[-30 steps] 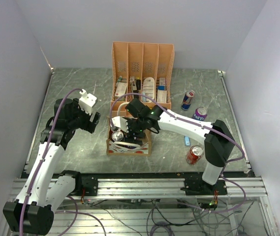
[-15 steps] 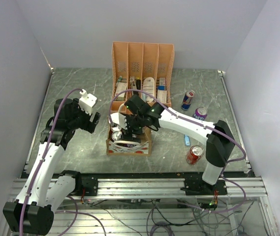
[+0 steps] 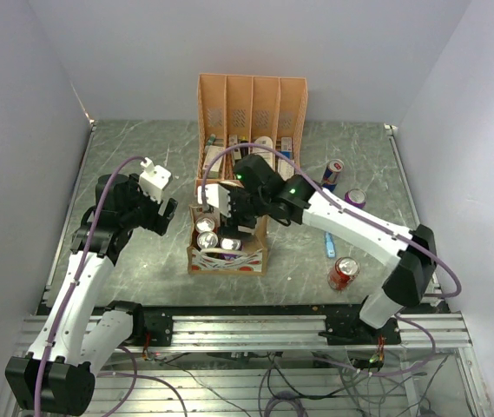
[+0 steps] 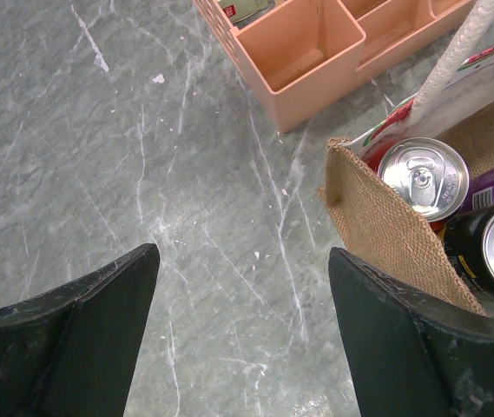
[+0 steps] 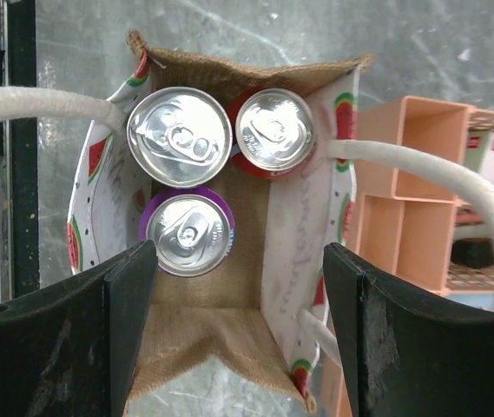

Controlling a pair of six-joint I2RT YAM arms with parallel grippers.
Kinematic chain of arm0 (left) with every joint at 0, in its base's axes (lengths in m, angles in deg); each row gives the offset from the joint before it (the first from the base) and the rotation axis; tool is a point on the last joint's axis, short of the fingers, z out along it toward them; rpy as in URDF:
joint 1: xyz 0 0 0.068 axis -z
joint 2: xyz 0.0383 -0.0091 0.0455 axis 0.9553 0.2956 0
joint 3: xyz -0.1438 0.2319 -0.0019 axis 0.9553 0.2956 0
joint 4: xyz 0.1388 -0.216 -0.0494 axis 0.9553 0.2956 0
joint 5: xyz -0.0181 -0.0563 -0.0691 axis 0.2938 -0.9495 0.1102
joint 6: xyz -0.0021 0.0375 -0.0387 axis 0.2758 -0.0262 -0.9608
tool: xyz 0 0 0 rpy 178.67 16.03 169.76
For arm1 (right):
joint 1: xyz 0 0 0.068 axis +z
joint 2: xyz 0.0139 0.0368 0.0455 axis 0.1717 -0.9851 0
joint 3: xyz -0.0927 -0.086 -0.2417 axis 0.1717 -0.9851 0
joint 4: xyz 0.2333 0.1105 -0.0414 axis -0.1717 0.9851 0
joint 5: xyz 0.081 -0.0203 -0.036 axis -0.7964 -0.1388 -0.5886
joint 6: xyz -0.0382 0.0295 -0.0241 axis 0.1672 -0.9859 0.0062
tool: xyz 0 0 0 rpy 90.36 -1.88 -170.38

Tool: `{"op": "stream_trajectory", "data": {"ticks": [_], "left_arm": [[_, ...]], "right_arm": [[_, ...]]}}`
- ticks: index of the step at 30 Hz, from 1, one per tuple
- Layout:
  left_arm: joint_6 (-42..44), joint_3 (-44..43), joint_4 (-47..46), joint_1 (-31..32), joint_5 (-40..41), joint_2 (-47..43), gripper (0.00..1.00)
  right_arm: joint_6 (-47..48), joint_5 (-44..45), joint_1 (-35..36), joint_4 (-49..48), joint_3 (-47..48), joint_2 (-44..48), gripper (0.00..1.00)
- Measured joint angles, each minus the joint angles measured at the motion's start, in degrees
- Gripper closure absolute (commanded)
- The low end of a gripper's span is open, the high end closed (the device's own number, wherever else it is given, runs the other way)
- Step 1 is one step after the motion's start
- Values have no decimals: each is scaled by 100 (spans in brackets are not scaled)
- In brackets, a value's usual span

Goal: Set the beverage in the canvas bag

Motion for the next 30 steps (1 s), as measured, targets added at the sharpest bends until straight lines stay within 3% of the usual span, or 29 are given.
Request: {"op": "stream_trajectory", "data": {"ticks": [10,18,23,30], "left_arm": [[-4,-2,0,-2,0,-74,10],[-28,-4,0,-26,-7,-221,10],[-46,-4,0,-39,-26,-291,10],[-46,-4,-2,-44,-52,-463,10]], "right_arm": [[-181,304,-426,-11,46,1163,22],[-748,511,-2887,-422,-669,2288,14],[-1224,629,-4214,-562,-968,2470,13],[-1652,715,-5206,-809,-1078,2201,0]]}}
